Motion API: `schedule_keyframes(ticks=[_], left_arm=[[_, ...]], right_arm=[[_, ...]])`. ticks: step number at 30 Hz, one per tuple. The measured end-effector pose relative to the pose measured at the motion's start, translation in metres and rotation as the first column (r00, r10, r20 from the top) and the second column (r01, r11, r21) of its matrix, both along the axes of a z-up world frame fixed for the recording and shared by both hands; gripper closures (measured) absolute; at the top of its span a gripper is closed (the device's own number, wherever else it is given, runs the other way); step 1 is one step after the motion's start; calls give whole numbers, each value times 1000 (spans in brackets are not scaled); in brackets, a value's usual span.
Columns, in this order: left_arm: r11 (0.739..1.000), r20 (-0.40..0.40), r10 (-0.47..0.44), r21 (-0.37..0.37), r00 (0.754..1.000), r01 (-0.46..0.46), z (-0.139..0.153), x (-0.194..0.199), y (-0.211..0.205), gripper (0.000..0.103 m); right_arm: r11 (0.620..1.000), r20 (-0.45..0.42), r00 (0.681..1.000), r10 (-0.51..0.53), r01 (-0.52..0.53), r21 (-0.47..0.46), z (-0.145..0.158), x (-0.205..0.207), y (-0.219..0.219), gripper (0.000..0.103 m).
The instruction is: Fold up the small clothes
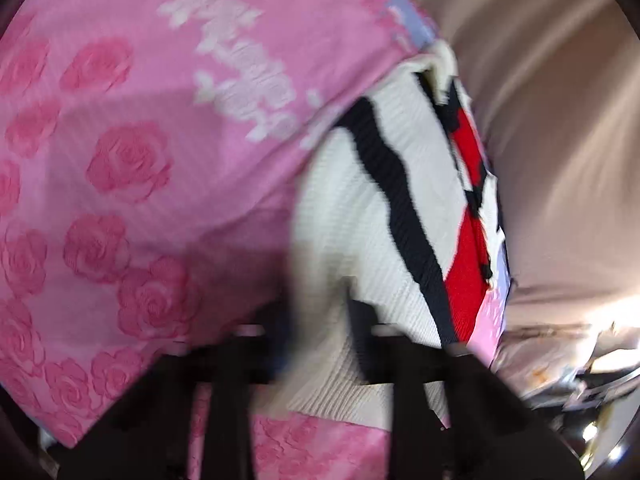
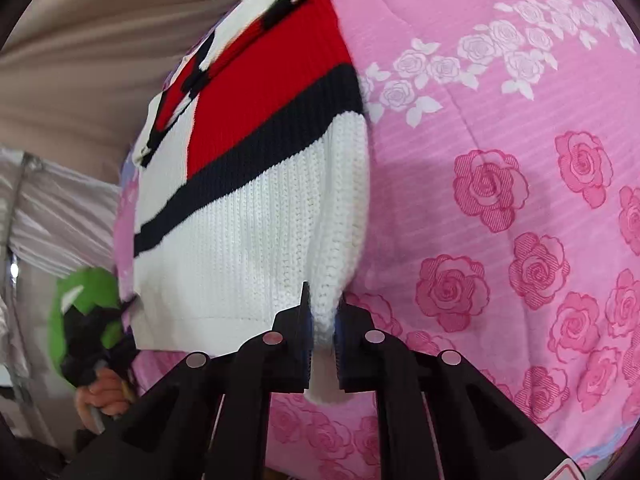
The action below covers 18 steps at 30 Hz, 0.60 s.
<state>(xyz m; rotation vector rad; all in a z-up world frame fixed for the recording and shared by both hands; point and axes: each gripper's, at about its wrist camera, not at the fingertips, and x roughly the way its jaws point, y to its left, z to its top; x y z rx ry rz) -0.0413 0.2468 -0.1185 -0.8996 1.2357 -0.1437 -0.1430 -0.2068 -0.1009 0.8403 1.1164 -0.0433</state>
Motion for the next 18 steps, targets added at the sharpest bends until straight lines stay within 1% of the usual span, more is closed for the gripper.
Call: schedule_keyframes(ticks=[2,4,5,7,9,10,11,13,14,15,16,17,18], left_arm=[[1000,-3,16,-3,1000,-16,7,-4,4,96],[999,22,-17,28,1000,17,24,-9,2,96],[997,42,-61,53,997,59,36,-15,-1,96],[987,55,-146,80,988,142,53,-24,-8,96],[961,40,-261,103,965,255,66,-42,-18,97],[944,21,-310,124,951,305,68,-53,-23,97],[916,-17,-376,140,926,375,68,-70,-30,97],[884,-87,-437,143,895,445,63,-98,-34,97],[869,-139,-461,129,876,478,58,-119,-35,97],[860,-181,-476,109,861,498,54,-138,-34,97],[856,-207,-482,96,851,508,53,-150,-33,97],[852,-241,-487,83,840,518,52,-166,-31,97],[852,-266,-487,67,832,519,56,-177,-29,97]], right_arm=[[1000,64,998,-22,23,-15,18,-3,-4,96],[998,121,991,-51,55,-32,41,-11,-11,97],[996,142,988,-59,68,-59,55,-17,-16,97],[990,151,987,-53,72,-124,74,-32,-24,97],[981,117,993,-35,56,-184,83,-50,-31,97],[976,78,997,-16,32,-214,83,-59,-33,97],[972,42,999,1,9,-234,81,-70,-35,97],[960,-99,994,52,-77,-269,69,-101,-35,97],[955,-178,981,83,-129,-266,61,-120,-32,97],[951,-234,966,108,-169,-260,52,-137,-29,97],[944,-315,938,146,-227,-238,44,-157,-23,97],[941,-363,916,172,-262,-215,39,-170,-18,97],[937,-417,884,211,-304,-172,35,-185,-10,97]])
